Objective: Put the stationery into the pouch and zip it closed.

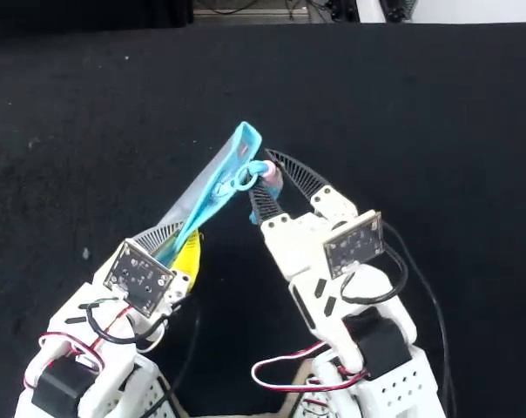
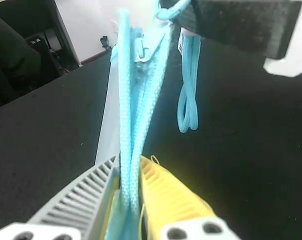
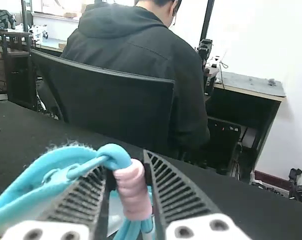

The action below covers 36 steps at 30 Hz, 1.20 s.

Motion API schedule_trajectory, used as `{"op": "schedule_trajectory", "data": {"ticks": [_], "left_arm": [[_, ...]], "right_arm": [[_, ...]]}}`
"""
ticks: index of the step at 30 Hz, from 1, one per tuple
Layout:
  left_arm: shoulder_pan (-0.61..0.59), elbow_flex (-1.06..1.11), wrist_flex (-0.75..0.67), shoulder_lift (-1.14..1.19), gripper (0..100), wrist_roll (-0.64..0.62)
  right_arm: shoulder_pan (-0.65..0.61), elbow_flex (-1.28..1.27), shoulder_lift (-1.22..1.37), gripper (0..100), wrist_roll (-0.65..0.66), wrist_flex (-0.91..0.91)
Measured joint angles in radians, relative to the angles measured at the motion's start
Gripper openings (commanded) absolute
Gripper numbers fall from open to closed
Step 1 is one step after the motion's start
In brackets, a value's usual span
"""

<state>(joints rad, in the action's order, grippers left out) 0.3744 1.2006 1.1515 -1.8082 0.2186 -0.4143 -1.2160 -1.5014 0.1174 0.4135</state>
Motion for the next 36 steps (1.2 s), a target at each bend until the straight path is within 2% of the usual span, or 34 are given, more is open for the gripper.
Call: {"op": "schedule_trajectory", "data": {"ticks": [13,24,30,36], "left_arm": [[0.0,0.0,0.0,0.0,3,0.0],[0.0,0.0,0.0,0.0,3,0.0],[0.0,0.0,0.0,0.0,3,0.0],[0.0,0.0,0.0,0.0,3,0.0]], "right_arm": [[0.034,0.02,0.014,1.0,-0.005,0.0],[0.034,0.127,0.226,1.0,-0.005,0.0],[0.104,0.127,0.236,1.0,-0.005,-0.002],[0.106,0.127,0.236,1.0,-0.005,-0.002]]}}
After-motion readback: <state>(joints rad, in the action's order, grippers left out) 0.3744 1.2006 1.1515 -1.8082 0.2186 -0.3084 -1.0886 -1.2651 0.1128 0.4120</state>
